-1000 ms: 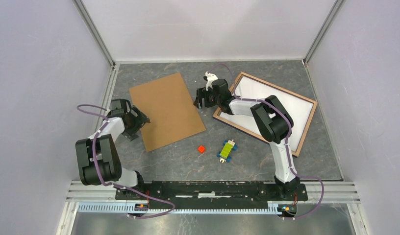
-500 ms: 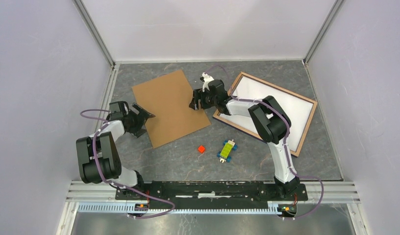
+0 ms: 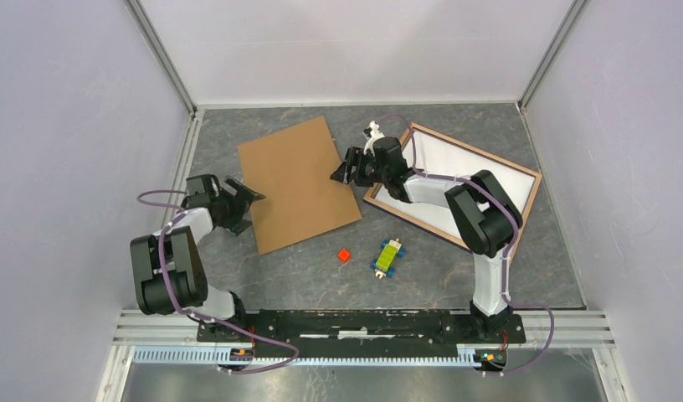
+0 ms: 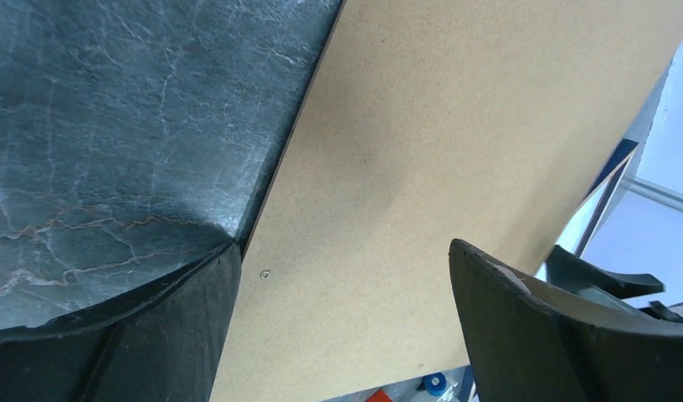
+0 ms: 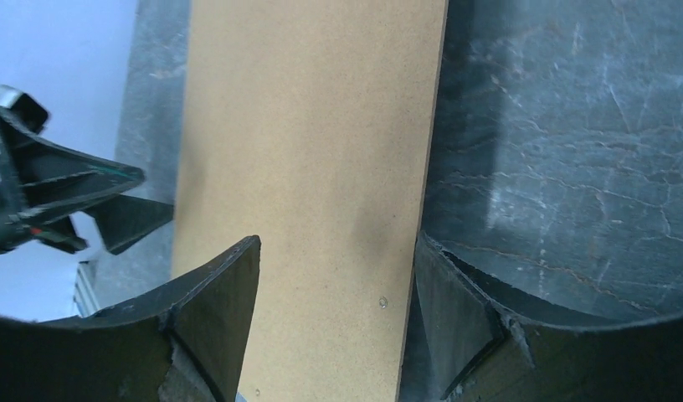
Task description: Put the photo into the frame
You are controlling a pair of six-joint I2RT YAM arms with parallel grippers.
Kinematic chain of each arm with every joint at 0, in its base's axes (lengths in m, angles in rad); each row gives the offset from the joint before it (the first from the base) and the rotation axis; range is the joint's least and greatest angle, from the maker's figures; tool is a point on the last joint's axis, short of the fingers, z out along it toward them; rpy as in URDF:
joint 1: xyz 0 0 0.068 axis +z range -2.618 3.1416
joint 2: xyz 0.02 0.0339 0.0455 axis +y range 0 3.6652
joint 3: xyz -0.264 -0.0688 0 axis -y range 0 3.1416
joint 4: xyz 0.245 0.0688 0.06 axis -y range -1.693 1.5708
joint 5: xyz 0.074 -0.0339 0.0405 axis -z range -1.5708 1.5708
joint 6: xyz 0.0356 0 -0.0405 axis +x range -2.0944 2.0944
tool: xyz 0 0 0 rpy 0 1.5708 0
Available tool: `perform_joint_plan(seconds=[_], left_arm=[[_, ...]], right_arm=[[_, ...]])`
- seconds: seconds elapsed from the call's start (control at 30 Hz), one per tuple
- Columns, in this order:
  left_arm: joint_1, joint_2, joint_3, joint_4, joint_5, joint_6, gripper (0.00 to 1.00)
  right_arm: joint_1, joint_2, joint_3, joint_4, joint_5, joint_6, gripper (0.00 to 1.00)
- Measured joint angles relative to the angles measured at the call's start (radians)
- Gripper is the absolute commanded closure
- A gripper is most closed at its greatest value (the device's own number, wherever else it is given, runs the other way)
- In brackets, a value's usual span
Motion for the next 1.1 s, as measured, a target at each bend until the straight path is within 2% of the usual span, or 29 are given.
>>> perform_joint_plan(seconds=[0.17, 0.33, 0.5, 0.77, 0.97, 1.1], left_arm=[[-0.034, -0.008, -0.009, 0.010, -0.009, -0.012, 0.00], [-0.126, -0.008, -0.010, 0.013, -0.013, -0.050, 0.00], [-0.180, -0.011, -0.026, 0.035, -0.005, -0.098, 0.00], [-0.239, -0.012, -0.085, 0.132, 0.053, -0.162, 0.00], [-0.249, -0.007, -0.093, 0.141, 0.083, -0.164, 0.00], [-0.251, -0.001, -0.093, 0.142, 0.101, -0.164, 0.00]], right_arm=[[-0.001, -0.058, -0.005, 0.018, 0.013, 0.008, 0.28], [-0.035, -0.129, -0.105, 0.066, 0.044, 0.013, 0.28], [-0.081, -0.135, -0.148, 0.042, 0.030, -0.002, 0.27], [-0.145, -0.129, -0.114, -0.167, -0.031, -0.183, 0.20], [-0.139, -0.103, 0.068, -0.402, -0.039, -0.405, 0.17], [-0.138, -0.070, 0.182, -0.489, -0.024, -0.482, 0.18]])
